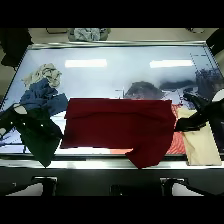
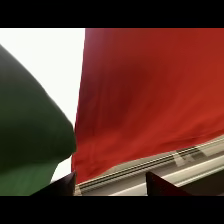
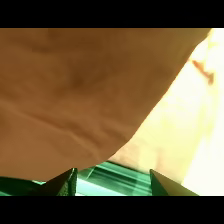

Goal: Fold the shirts.

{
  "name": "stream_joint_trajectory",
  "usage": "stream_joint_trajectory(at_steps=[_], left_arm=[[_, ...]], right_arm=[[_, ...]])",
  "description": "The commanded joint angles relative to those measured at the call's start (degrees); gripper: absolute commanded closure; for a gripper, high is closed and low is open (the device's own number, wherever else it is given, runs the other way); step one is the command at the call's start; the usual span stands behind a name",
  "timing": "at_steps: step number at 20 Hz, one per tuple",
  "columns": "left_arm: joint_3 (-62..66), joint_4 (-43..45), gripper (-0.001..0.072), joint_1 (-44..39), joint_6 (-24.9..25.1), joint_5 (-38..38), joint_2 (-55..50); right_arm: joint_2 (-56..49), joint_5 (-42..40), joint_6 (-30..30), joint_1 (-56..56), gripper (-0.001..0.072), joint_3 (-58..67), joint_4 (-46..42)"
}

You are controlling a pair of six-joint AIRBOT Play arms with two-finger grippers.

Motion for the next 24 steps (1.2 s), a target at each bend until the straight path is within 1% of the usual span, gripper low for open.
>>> stream_joint_trajectory(at_steps=[1,7,8,9,10,11,12,13,14,16,18,21,23,24], left_arm=[[-7.3,0.0,0.0192,0.0,0.8,4.7,2.7],[-9.0,0.2,0.0194,-1.1,0.7,9.0,2.7],[-9.3,0.2,0.0219,-1.5,0.7,9.8,2.7],[-9.7,0.2,0.0266,-2.1,0.7,10.4,2.6],[-10.2,0.2,0.029,-2.8,0.4,11.1,2.6],[-10.7,0.2,0.0432,-3.3,0.0,12.0,2.6],[-11.0,0.2,0.0612,-3.7,-1.1,13.0,2.6],[-11.0,0.1,0.0684,-4.0,-1.2,13.5,2.7],[-11.0,0.1,0.0684,-4.2,-1.2,14.0,2.8],[-11.0,0.0,0.0685,-4.1,-1.2,14.1,2.9],[-11.0,0.0,0.0685,-4.1,-1.2,13.9,3.0],[-11.0,0.0,0.0685,-4.1,-1.0,13.9,3.8],[-11.0,0.0,0.0685,-4.1,-1.0,13.9,4.3],[-11.0,0.0,0.0685,-4.1,-1.0,13.9,4.5]], right_arm=[[1.7,-0.7,-0.5,-0.2,0.0154,-3.4,-0.1],[1.8,-0.5,-0.7,-0.2,0.0154,-3.4,-0.2],[1.8,-0.3,-0.7,-0.2,0.0154,-3.4,-0.5],[1.9,-0.3,-0.7,-0.2,0.0154,-3.5,-0.8],[2.3,-0.4,-0.7,-0.2,0.0154,-3.8,-1.1],[3.1,-0.7,-0.8,-0.2,0.0151,-4.7,-1.1],[4.2,-1.0,-1.2,-0.2,0.0149,-6.5,-1.1],[5.6,-1.3,-1.8,-0.2,0.0141,-9.2,-1.1],[7.2,-2.0,-2.4,-0.3,0.0108,-13.0,-1.1],[10.3,-4.7,-3.0,-0.3,0.0105,-21.4,-0.4],[13.3,-7.4,-5.7,-0.3,0.0105,-28.4,5.0],[15.8,-12.7,-5.6,-0.3,0.0105,-34.9,5.8],[15.8,-16.0,-5.6,-0.3,0.0115,-36.5,8.3],[15.8,-17.8,-5.6,-0.3,0.0152,-37.1,9.5]])
